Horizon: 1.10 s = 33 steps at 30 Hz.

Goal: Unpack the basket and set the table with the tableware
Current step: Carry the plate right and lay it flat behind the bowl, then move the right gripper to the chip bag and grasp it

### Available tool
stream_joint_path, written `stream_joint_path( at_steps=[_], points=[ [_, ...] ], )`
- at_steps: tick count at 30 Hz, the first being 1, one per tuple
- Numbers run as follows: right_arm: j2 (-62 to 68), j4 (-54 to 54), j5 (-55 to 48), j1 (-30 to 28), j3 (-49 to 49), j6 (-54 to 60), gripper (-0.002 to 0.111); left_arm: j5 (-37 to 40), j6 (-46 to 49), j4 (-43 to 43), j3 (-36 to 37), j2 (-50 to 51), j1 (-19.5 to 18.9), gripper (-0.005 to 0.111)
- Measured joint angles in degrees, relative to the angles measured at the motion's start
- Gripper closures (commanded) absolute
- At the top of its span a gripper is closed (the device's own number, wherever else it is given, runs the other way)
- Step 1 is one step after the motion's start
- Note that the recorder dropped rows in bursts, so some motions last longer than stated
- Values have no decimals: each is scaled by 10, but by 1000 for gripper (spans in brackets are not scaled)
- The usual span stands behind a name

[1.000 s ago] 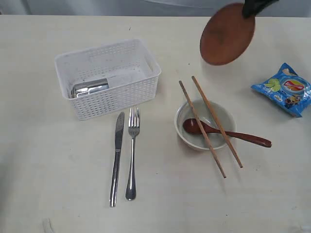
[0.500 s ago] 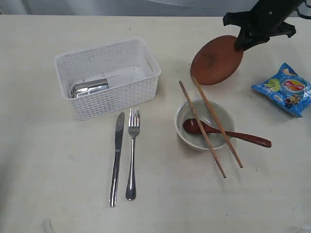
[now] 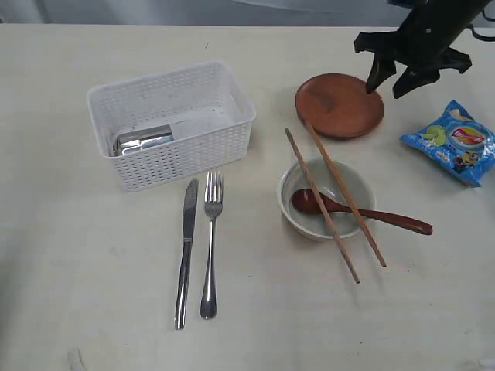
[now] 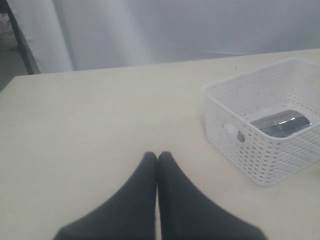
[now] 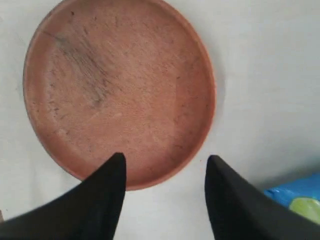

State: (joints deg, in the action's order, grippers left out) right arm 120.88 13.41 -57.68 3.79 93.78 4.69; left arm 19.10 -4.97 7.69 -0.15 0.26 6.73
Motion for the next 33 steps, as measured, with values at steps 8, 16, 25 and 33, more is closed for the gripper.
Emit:
stream_joint_path(
  at_steps=[8,16,25,33],
  points=[
    [-39,-152,-90,-40,0,-101,41,0,0,0,0,0,0,107],
    [-61,-160,-79,-104,-115,-131,30,0,0,0,0,0,0,107],
    [-63,-114,45,-107,-187,-142,32,0,0,0,0,0,0,107],
    [-54,-112,57,-107,-189,-126,89,0,0,0,0,0,0,107]
  ],
)
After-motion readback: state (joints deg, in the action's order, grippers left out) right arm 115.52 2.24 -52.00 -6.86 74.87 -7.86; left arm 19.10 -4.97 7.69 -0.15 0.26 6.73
